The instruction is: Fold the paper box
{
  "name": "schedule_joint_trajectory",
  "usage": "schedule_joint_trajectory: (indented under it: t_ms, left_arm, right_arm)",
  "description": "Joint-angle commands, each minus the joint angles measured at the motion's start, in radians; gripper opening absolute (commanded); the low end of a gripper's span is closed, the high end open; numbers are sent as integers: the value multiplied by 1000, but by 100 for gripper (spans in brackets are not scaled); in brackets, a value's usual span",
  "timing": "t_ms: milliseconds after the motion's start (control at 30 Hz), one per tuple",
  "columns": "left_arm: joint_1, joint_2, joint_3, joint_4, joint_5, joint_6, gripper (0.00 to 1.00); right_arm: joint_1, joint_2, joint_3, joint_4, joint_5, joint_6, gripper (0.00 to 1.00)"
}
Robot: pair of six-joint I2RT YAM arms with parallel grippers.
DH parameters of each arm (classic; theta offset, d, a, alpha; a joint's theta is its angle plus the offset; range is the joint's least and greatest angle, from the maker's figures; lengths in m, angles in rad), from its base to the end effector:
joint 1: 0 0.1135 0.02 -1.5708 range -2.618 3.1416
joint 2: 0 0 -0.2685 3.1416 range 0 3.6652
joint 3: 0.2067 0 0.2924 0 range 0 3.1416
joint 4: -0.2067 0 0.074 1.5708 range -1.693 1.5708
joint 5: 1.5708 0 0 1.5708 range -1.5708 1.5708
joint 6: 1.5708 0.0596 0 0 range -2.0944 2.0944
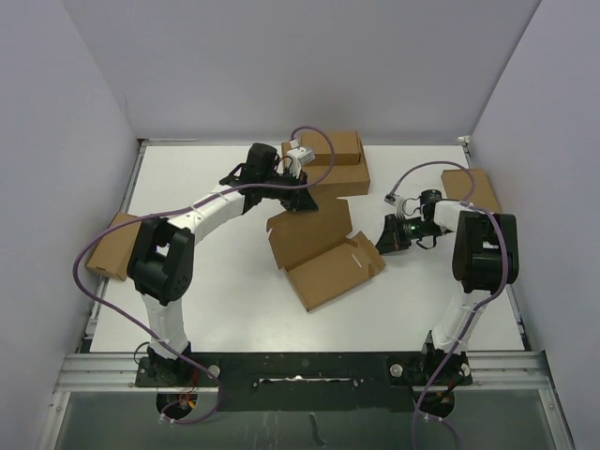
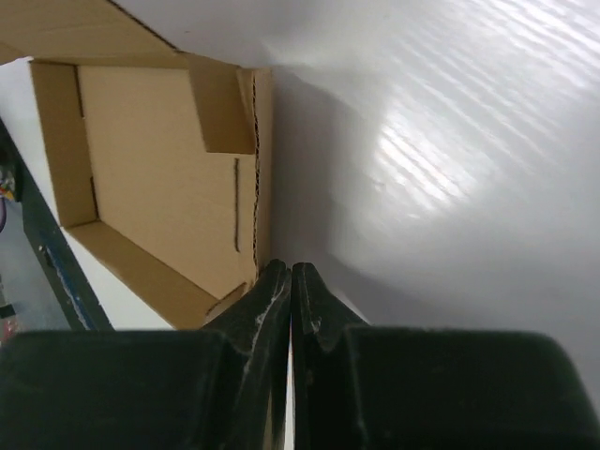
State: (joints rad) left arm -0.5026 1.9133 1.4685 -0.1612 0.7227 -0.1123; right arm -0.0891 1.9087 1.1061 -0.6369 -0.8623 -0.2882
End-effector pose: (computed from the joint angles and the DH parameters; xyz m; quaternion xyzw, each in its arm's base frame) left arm 0.4121 -0.2715 0.2298 0.3216 0.7811 -0.4298 0.3188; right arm 0.3684 0.0125 0.0909 -0.1174 0.8993 0.3984 0.1367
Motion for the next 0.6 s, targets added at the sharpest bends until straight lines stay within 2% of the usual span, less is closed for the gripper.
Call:
schedule_joint_trajectory:
  t_ms: [0,67,200,567]
  left_arm:
    - [-4,-8,7,55,18,-5,0]
    - [-4,-7,5,57,19,-4,0]
    - [-4,-8,4,56,21,-4,0]
    - [-5,-13,2,61,22,-10,0]
  right_arm:
    - [17,-25,41,-43,-154,-68,2]
    - [22,-27,45,-62,-198,-90,9]
    - [46,-13,56,-89,-221,-109,17]
    - [92,8,64,-93,-201,-97,41]
